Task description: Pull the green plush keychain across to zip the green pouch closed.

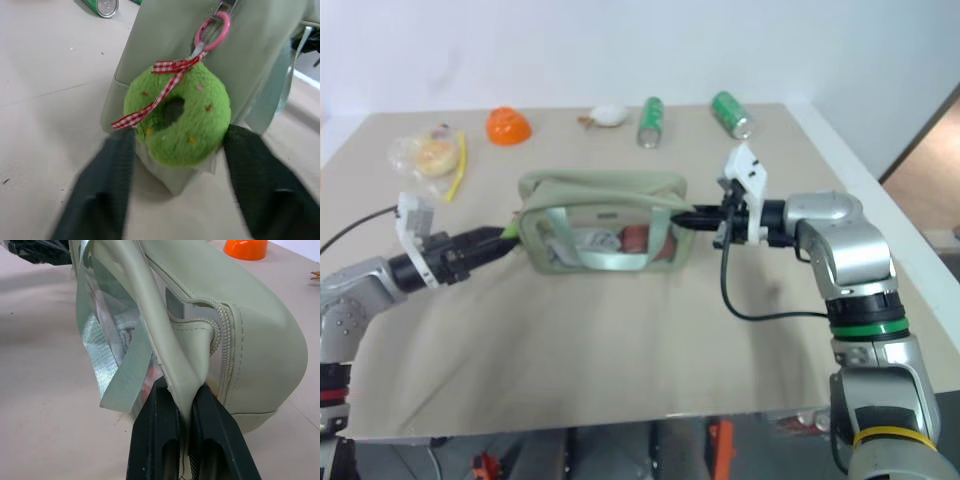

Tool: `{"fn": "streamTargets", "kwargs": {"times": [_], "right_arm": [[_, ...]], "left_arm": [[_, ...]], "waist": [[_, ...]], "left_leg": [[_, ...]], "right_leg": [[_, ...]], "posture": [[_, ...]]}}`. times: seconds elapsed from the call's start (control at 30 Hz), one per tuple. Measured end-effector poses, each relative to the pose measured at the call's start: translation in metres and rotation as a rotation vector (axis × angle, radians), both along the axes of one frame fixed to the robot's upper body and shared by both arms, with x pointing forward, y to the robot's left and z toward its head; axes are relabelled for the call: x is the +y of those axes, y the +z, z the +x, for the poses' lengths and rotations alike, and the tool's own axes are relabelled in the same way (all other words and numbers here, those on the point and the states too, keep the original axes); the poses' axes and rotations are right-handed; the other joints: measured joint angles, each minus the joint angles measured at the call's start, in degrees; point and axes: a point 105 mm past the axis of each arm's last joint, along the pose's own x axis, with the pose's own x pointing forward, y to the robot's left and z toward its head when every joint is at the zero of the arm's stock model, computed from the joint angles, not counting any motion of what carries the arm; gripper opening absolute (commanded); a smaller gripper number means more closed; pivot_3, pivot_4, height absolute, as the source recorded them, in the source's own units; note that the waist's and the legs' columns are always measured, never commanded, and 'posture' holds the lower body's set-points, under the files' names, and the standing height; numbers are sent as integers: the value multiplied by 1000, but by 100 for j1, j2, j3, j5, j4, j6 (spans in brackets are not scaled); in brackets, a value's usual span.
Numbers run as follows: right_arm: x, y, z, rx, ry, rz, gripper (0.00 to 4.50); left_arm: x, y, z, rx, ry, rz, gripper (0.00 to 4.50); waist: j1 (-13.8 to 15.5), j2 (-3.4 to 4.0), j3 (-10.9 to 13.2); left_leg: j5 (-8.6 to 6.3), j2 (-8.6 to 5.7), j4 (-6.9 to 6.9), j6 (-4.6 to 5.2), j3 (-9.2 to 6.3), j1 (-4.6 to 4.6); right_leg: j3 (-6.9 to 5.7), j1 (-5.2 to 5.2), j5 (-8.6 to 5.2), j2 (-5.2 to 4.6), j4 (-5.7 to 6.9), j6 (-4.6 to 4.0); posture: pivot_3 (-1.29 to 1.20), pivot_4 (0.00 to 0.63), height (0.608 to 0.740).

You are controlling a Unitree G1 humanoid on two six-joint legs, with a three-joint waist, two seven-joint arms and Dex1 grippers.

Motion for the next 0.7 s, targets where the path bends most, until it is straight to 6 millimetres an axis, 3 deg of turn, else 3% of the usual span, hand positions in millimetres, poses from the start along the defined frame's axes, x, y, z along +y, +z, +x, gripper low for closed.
{"fn": "streamTargets", "kwargs": {"times": [0.17, 0.43, 0.53, 0.67, 0.7], "right_arm": [[-1, -1, -2, -3, -5, 4, 0], [-1, -1, -2, 2, -15, 11, 0], [-2, -1, -2, 2, -18, 13, 0], [-2, -1, -2, 1, -18, 14, 0], [-1, -1, -2, 2, -16, 15, 0]], "left_arm": [[-2, 3, 3, -24, 2, 0, 37], [7, 12, 17, -81, 98, 40, 37], [12, 39, 33, -188, 190, 64, 37], [11, 103, 47, -417, 280, 96, 37], [8, 110, 47, -447, 277, 101, 37]], "waist": [[0, 0, 0], [7, 0, 0], [18, -3, 2], [12, -4, 2], [9, -4, 2]], "left_leg": [[0, 0, 4, 0, 0, 0], [0, 0, 16, 0, 0, -3], [0, 0, 20, 0, -1, -6], [0, -4, 23, 0, 3, -6], [0, -4, 22, 0, 4, -6]], "right_leg": [[1, 1, 2, 0, 0, 2], [1, 4, 7, 0, 0, 5], [0, 4, 12, 0, 0, 7], [11, 4, 17, -1, 0, 13], [12, 4, 17, -1, 0, 13]], "posture": [[0, 150, 740], [0, 150, 740], [0, 150, 740], [0, 150, 740], [0, 150, 740]]}}
